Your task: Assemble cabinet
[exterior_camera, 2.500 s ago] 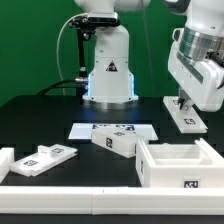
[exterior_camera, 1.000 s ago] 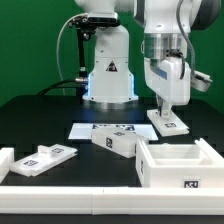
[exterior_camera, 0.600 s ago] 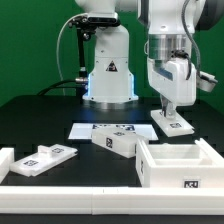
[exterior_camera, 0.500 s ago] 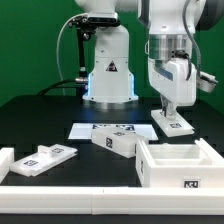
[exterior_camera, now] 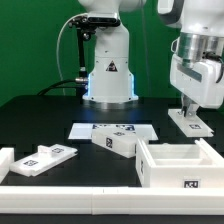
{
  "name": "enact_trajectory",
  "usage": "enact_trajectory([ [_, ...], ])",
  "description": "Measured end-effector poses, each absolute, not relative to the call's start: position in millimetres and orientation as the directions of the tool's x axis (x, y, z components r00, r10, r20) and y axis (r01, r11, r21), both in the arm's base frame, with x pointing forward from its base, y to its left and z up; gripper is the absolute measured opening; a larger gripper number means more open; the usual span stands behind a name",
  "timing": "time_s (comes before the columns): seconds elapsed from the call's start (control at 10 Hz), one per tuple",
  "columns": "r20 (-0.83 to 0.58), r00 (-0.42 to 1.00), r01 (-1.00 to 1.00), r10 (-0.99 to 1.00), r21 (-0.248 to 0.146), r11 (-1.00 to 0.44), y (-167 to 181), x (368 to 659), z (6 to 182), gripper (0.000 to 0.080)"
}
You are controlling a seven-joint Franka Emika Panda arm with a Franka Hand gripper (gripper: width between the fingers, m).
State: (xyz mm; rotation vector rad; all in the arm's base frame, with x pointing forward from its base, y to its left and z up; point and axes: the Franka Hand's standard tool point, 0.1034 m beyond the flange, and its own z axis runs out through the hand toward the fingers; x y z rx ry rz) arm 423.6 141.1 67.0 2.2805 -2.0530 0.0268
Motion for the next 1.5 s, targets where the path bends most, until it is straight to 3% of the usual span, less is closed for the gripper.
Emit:
enact_trajectory([
  [0.2, 0.045, 0.049, -0.998, -0.998, 0.039, -0.048, 131, 428, 68.9, 0.0064],
  [0.4, 0.022, 0.060, -0.998, -0.998, 0.017, -0.059, 123, 438, 82.9, 0.0064],
  [0.7, 0.015, 0.065, -0.998, -0.998, 0.022, -0.065, 127, 435, 79.6, 0.0064],
  [0.8, 0.012, 0.101, -0.994, -0.995, 0.038, -0.100, 126, 434, 77.5, 0.0064],
  [0.9, -0.005, 0.128, -0.988, -0.992, 0.086, -0.128, 107, 439, 75.4, 0.0064],
  [1.0, 0.015, 0.071, -0.985, -0.997, 0.157, -0.068, 90, 447, 80.3, 0.0064],
  [1.1, 0.107, 0.050, -0.983, -0.993, 0.183, -0.030, 87, 458, 83.6, 0.0064],
  [1.3, 0.131, 0.131, -0.983, -0.983, 0.150, -0.110, 99, 465, 87.9, 0.0064],
  [1.5, 0.131, 0.155, -0.978, -0.979, 0.159, -0.134, 107, 461, 82.2, 0.0064],
])
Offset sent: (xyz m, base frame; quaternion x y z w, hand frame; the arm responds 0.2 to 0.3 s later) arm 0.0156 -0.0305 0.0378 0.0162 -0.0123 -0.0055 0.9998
